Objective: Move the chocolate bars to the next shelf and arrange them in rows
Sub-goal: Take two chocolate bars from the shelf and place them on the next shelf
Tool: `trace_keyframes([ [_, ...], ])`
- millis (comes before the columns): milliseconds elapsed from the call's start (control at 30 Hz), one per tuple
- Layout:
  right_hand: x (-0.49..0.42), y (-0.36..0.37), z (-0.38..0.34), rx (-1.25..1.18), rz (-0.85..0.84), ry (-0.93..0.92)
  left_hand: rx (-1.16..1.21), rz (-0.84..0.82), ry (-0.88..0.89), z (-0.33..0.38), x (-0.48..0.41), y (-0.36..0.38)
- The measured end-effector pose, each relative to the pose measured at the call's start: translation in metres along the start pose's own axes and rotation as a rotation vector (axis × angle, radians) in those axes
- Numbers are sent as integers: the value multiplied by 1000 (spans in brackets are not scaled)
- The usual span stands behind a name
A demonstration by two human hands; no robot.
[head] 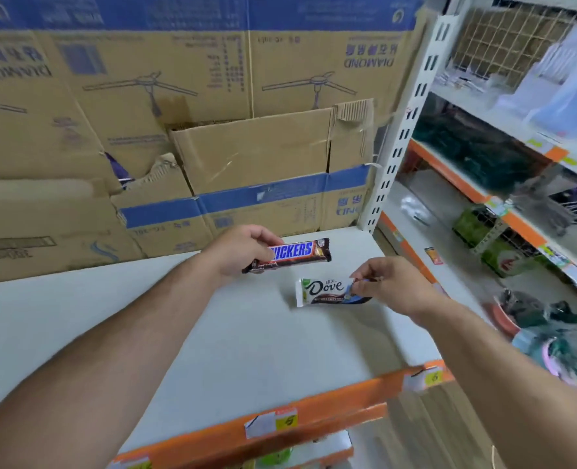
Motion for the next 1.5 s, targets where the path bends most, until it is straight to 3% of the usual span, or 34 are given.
trace_keyframes([
  [333, -116, -28, 6, 92, -85, -90, 23, 110, -214, -11, -2, 19],
  [533, -139, -23, 8, 396, -74, -216, 49, 171, -293, -18, 8, 37],
  [700, -127, -14, 4, 756, 10, -540, 24, 224, -332, -21, 8, 40],
  [833, -120, -2, 9, 757, -81, -489, 9, 237, -342, -22, 10, 44],
  [1333, -112, 11, 4, 747, -13, -270, -90, 179, -314, -37, 10, 15],
  [1500, -86, 18, -6, 720, 164, -411, -145, 208, -272, -45, 3, -9],
])
Point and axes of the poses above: each hand's wrist, its own x-axis away from the middle knuckle, its own y-axis out of the palm, z = x × y, the point moved 7 cm from there along -x, towards the middle knuckle, and after that the axes turned 12 degrees about -x, right-handed, at the moved point
